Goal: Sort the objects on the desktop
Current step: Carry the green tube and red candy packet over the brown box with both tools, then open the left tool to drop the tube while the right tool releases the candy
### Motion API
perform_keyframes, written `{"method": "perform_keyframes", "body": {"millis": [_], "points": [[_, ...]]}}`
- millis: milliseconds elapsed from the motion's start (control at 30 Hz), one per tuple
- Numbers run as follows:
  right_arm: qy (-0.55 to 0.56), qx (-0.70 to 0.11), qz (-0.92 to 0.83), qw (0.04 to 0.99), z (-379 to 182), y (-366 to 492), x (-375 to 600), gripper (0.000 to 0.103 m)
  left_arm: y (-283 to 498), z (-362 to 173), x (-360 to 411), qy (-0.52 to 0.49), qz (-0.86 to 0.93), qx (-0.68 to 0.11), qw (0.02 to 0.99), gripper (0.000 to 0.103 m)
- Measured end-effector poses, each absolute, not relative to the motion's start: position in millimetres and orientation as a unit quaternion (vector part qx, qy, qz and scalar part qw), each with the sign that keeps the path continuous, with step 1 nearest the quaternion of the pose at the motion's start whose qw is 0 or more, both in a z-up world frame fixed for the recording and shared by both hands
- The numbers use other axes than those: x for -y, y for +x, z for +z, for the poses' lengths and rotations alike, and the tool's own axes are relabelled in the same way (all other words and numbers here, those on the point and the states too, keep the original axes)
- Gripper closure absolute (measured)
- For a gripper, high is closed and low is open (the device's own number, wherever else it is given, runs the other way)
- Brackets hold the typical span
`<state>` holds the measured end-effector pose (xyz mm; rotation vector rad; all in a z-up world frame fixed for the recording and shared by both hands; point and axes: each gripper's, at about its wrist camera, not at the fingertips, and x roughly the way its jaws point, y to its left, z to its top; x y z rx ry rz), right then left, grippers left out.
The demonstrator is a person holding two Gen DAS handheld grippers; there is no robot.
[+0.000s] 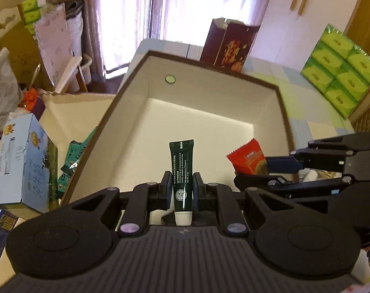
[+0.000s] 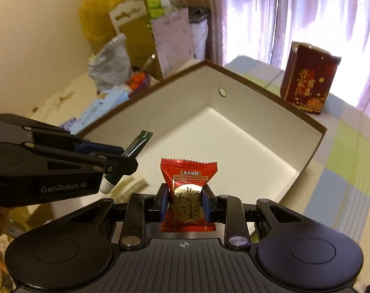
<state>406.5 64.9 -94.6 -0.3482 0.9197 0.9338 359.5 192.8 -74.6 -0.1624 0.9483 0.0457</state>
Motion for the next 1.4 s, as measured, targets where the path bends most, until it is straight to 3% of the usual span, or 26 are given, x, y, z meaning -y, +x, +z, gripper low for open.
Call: {"method": "perform_keyframes", "body": {"millis": [667,767,933,1167,1233,1367,1400], "points": [[-0.255,-0.478,0.406,0.736,-151.9,450.4,-92.5,0.078,424.4,-147.6,-204.2,-0.046,0.001,-0.545,0.837,0.089],[-0.261,-0.475,0.408,0.734,-152.7,448.1,-93.2,0.076,423.6,-146.4,-204.6,-0.045,0.003,-0.546,0.837,0.083],[-0.271,-0.449,0.428,0.736,-149.6,440.4,-90.4,0.046,420.4,-141.4,-204.5,-0.038,0.006,-0.542,0.84,0.069],[-0.272,-0.427,0.44,0.742,-140.5,429.3,-87.9,0.03,413.6,-134.6,-201.1,-0.028,0.015,-0.538,0.842,0.059],[-0.278,-0.411,0.44,0.749,-138.3,425.6,-88.2,0.014,410.8,-131.3,-200.9,-0.022,0.023,-0.536,0.844,0.056],[-0.271,-0.383,0.445,0.763,-130.0,417.0,-79.0,0.005,402.1,-120.9,-204.3,-0.02,0.038,-0.525,0.85,0.036],[-0.265,-0.38,0.448,0.765,-127.4,415.5,-76.5,0.003,399.4,-117.4,-204.6,-0.021,0.039,-0.521,0.852,0.036]]}}
